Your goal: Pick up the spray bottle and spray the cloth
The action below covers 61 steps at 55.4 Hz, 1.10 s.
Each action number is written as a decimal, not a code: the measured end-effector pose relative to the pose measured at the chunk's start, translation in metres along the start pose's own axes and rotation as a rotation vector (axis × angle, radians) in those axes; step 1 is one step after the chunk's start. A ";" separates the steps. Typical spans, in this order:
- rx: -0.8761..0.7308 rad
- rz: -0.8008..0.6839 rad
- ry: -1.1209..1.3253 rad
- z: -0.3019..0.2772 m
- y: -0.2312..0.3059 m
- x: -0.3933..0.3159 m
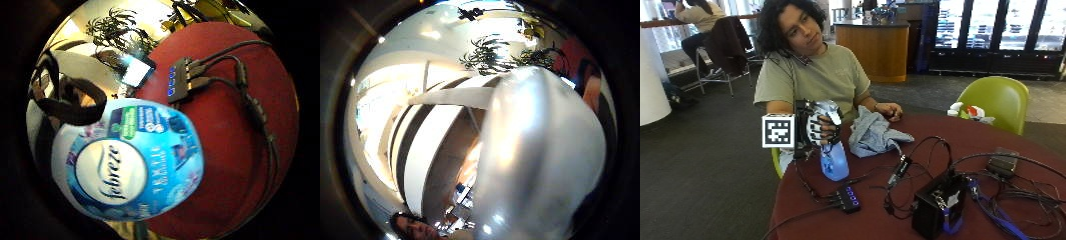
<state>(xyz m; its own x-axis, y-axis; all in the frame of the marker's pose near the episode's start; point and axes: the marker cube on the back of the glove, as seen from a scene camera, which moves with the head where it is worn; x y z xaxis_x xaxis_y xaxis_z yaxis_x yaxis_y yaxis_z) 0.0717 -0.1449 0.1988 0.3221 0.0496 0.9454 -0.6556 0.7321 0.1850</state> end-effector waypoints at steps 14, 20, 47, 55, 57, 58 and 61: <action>-0.216 -0.104 0.179 -0.017 0.026 -0.087; -0.359 -0.139 0.314 -0.002 0.036 -0.122; -1.140 0.032 1.023 0.116 0.078 -0.140; -1.336 0.148 1.217 0.145 0.098 -0.113; -1.364 0.167 1.257 0.151 0.103 -0.107; -1.373 0.174 1.279 0.154 0.105 -0.103; -1.390 0.186 1.350 0.163 0.112 -0.092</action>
<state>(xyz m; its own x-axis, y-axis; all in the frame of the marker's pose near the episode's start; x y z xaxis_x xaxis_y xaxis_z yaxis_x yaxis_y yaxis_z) -0.1427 -0.1782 0.1761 0.9962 0.0871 0.0048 -0.0453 0.5642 -0.8244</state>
